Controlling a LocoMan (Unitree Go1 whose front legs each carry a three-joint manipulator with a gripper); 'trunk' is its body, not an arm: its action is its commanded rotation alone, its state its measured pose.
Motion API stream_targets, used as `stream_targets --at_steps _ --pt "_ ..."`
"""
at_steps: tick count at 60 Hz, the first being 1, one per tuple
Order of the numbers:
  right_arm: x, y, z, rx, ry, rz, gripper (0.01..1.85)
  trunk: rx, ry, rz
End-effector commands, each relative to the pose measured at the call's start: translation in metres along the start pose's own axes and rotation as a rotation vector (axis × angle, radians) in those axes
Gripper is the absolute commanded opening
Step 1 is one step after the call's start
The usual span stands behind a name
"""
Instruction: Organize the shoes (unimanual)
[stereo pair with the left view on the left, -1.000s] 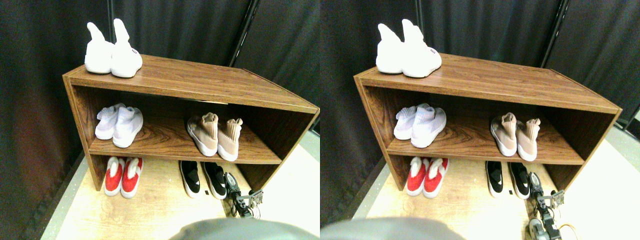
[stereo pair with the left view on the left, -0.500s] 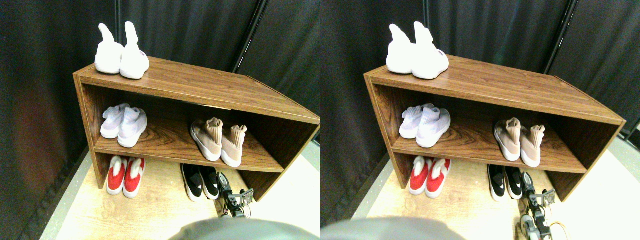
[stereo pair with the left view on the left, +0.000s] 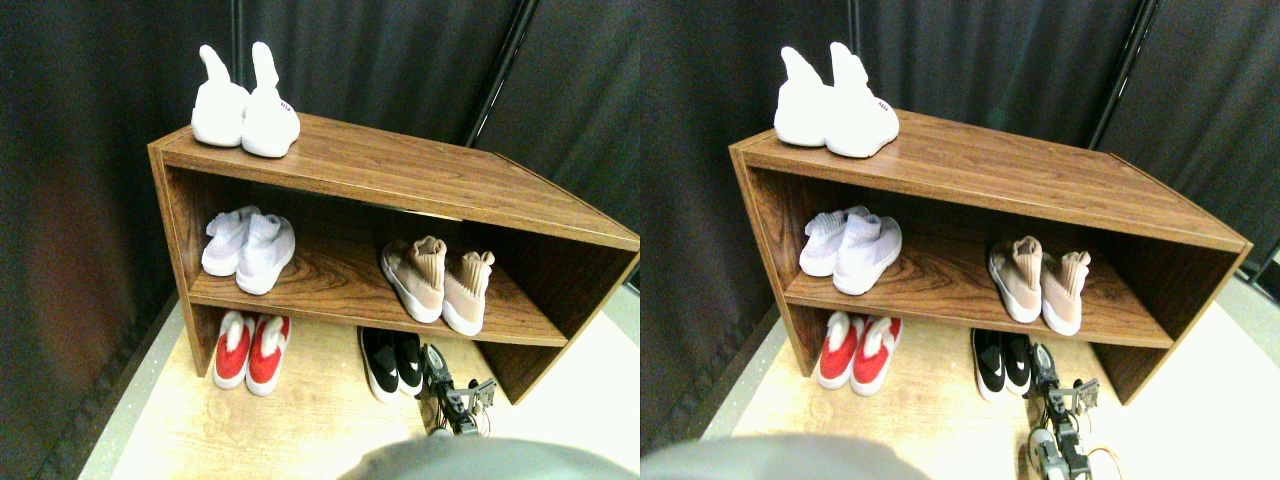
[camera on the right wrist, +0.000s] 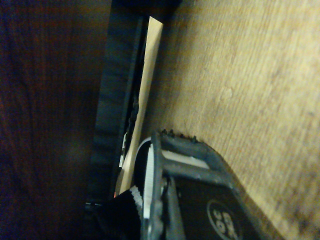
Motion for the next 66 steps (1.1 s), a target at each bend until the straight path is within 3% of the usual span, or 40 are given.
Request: stream_targets --at_steps 1,16,23,39,55,62,66 --pt "0.000 0.007 0.001 0.007 0.003 0.015 0.06 -0.001 0.018 0.008" --pt "-0.005 0.025 0.023 -0.096 -0.020 0.074 0.06 0.016 0.010 -0.017" --pt "-0.018 0.041 0.030 -0.138 0.002 0.113 0.06 0.019 0.001 -0.026" --pt "-0.051 0.053 0.029 -0.167 0.018 0.178 0.06 0.027 -0.025 -0.039" --pt "-0.083 0.062 0.032 -0.173 -0.015 0.205 0.06 0.035 -0.066 -0.055" --pt "-0.099 0.070 0.037 -0.188 0.003 0.272 0.06 0.044 -0.092 -0.064" --pt "-0.108 0.077 0.041 -0.168 0.059 0.330 0.06 0.048 -0.103 -0.068"
